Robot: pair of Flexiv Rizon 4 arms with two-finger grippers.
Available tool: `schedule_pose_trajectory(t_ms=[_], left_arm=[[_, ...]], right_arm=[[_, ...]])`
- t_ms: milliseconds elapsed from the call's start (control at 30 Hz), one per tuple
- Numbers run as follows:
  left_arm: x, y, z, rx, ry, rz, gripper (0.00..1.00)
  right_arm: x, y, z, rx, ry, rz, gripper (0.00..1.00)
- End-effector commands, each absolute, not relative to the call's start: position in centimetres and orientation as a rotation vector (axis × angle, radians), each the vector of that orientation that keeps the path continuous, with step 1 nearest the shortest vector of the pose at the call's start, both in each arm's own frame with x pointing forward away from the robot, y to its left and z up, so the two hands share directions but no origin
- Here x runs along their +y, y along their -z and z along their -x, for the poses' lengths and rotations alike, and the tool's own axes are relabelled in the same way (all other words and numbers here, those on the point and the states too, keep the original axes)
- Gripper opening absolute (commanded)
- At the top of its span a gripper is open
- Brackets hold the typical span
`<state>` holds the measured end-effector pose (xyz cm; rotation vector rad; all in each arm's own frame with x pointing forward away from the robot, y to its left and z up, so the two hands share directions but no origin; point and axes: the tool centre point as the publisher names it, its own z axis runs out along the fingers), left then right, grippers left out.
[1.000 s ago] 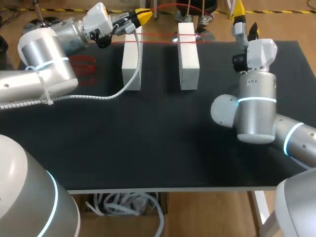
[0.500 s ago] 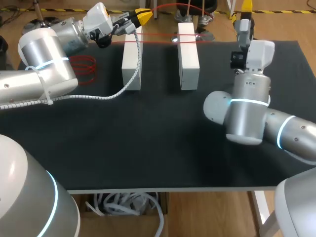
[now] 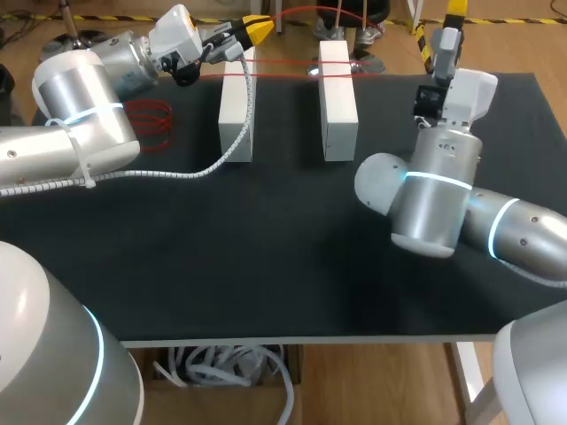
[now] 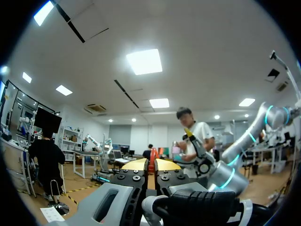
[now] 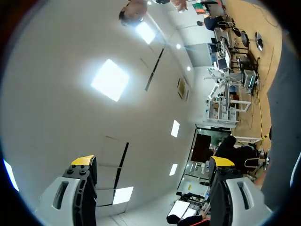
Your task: Grab the tape and strap the tape.
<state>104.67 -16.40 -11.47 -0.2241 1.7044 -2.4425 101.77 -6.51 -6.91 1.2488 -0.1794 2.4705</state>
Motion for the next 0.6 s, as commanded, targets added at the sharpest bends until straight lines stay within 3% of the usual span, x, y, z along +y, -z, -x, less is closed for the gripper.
schedule_pose_trajectory(t_ms=[33, 600], left_arm=[[-16.4, 11.5, -104.6, 1.701, 2.443, 0.224, 0.00], [-16.4, 11.5, -104.6, 1.701, 2.443, 0.224, 0.00]], right_arm=[[-6.7, 6.0, -101.3, -0.194, -2.487, -1.259, 1.00], [-6.4, 6.8, -99.8, -0.069, -2.512, -1.457, 1.00]])
